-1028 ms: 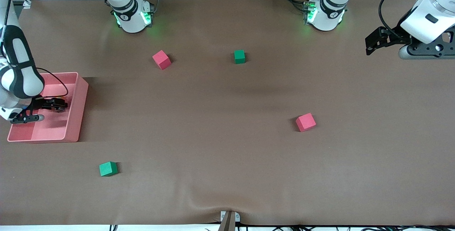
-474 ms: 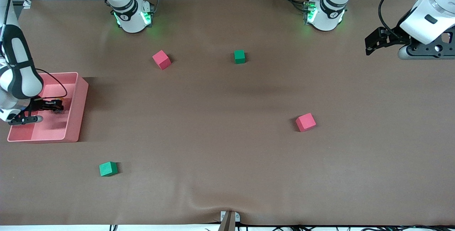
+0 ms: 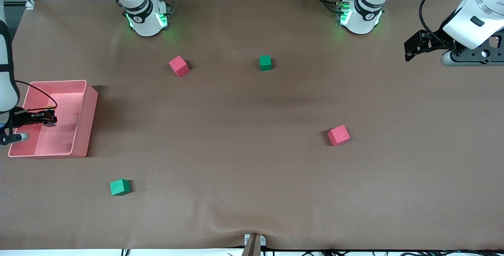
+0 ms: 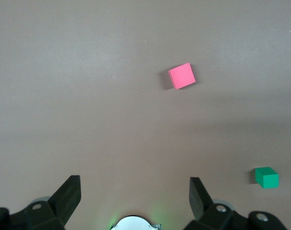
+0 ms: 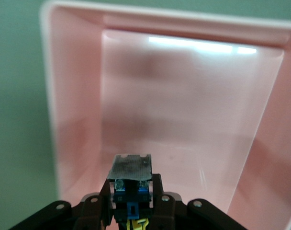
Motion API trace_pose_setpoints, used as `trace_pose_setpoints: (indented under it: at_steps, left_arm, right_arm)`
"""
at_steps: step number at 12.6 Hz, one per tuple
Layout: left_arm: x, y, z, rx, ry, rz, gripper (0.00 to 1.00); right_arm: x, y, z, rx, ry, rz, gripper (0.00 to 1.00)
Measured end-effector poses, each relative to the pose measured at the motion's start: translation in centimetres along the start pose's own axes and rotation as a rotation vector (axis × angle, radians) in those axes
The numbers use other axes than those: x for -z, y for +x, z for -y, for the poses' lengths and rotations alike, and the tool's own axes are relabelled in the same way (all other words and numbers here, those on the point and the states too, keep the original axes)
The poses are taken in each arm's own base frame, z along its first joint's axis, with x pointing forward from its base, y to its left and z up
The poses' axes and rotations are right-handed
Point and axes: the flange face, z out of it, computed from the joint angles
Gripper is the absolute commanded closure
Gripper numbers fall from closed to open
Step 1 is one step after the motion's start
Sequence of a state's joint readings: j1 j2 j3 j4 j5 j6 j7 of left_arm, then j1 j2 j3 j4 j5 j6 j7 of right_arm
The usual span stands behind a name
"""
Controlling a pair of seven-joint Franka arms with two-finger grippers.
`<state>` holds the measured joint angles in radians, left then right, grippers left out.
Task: Place and upright button with both arms
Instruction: 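Carry the button to mid-table with the right gripper while the left gripper approaches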
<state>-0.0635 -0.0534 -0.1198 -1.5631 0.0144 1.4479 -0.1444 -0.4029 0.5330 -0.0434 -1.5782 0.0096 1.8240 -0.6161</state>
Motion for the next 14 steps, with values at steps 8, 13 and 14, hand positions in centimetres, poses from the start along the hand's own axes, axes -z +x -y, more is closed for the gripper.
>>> trace_pose_setpoints:
  at_steps: [8,13,14]
  left_arm:
    - [-2.3,0.4,-0.3,-0.005,0.006,0.045,0.00]
    - [-6.5,1.7,-0.8,-0.012,0.006,0.060,0.00]
    - [-7.6,1.9,-1.0,-0.014,0.006,0.057,0.00]
  right_arm:
    - [6.8,8.4,29.1,0.004,0.077,0.080,1.00]
    - [2.6,11.3,48.5,0.015,0.028,-0.002,1.00]
    - [1.0,11.6,51.5,0.033,0.035,-0.028,1.00]
